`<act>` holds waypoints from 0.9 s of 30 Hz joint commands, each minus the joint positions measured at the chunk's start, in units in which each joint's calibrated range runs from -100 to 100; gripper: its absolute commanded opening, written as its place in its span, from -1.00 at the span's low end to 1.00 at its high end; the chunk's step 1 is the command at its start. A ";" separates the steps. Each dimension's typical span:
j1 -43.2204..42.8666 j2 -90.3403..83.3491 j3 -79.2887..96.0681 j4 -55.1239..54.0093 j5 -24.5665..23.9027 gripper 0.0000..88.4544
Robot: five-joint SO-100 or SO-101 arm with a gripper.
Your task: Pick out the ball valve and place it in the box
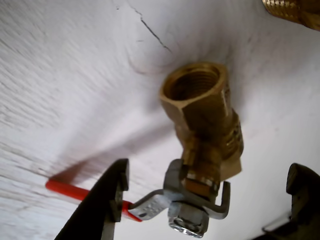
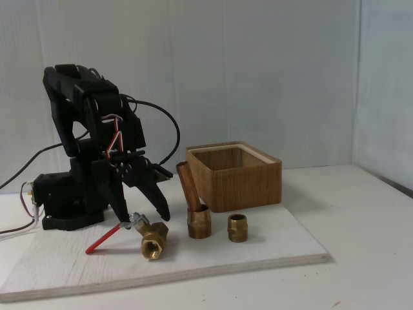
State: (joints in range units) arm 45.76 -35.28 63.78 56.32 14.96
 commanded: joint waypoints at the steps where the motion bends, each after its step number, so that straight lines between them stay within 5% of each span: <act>1: -0.22 -0.03 0.21 -1.43 -0.36 -0.23; 7: -0.22 -0.11 5.81 -9.53 -0.31 -0.23; 27: -0.30 -0.03 4.91 -9.96 -1.09 -0.23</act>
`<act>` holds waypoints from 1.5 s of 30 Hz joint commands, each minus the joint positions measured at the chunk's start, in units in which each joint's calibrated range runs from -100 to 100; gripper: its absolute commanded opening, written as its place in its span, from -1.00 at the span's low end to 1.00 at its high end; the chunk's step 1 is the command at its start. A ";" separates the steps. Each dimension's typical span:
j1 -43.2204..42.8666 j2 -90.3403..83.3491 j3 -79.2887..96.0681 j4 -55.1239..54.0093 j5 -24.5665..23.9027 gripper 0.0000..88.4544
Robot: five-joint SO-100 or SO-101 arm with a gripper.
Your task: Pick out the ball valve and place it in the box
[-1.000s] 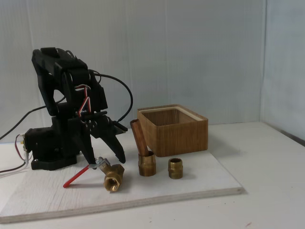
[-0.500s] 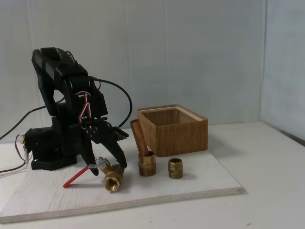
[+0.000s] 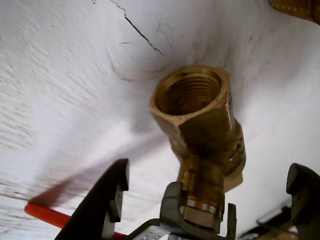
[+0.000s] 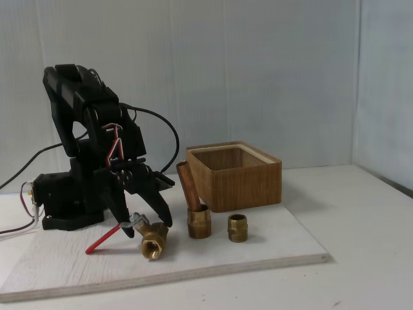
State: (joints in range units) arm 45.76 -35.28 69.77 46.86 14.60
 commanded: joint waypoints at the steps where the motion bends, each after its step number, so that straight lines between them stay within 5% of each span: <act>1: -0.30 -0.03 -1.09 -0.50 -0.88 -0.23; 45: -2.07 5.06 -4.88 1.14 -2.07 -0.23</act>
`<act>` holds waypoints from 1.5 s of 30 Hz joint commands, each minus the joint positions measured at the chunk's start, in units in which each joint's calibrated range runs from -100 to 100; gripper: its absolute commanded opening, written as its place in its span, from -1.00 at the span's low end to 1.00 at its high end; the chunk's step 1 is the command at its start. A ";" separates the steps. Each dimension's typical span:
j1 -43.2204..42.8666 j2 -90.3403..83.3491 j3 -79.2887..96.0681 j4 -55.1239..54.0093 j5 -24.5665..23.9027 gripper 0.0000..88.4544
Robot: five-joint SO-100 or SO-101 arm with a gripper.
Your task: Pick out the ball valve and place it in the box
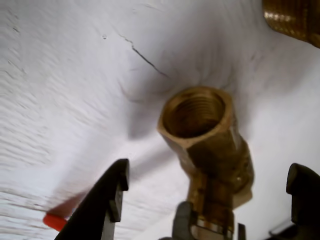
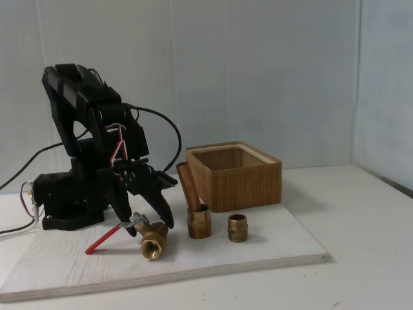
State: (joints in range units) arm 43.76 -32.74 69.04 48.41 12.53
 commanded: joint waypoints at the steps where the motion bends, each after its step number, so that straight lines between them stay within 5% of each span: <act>1: 0.01 4.13 -5.14 -0.41 0.05 -0.23; 38: 2.81 12.44 -11.64 -2.31 0.15 -0.23; 45: 2.74 12.44 -11.55 -2.31 0.20 -0.60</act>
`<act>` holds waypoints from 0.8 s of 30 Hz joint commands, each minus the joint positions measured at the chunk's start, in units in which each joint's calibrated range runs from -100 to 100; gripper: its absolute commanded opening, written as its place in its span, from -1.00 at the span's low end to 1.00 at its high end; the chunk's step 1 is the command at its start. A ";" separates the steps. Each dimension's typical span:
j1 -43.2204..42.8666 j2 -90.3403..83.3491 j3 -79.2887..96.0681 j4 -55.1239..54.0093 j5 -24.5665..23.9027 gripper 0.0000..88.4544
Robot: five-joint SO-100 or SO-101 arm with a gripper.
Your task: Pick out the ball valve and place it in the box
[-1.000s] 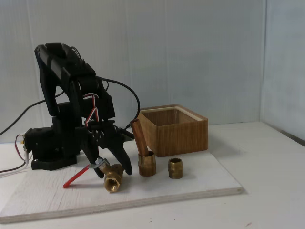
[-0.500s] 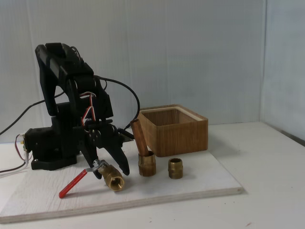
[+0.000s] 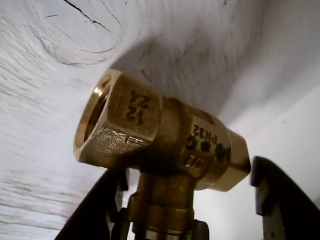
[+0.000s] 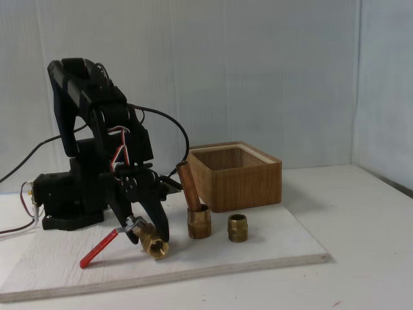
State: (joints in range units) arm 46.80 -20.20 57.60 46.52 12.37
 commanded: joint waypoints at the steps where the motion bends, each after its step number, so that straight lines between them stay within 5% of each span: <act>1: -0.30 -0.10 -0.11 -0.41 0.36 -0.64; 18: -0.30 -0.78 1.78 -0.41 0.36 -0.69; 24: -0.30 -0.86 1.69 -0.41 0.36 -0.85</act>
State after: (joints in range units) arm 46.50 -21.22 58.15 45.66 12.53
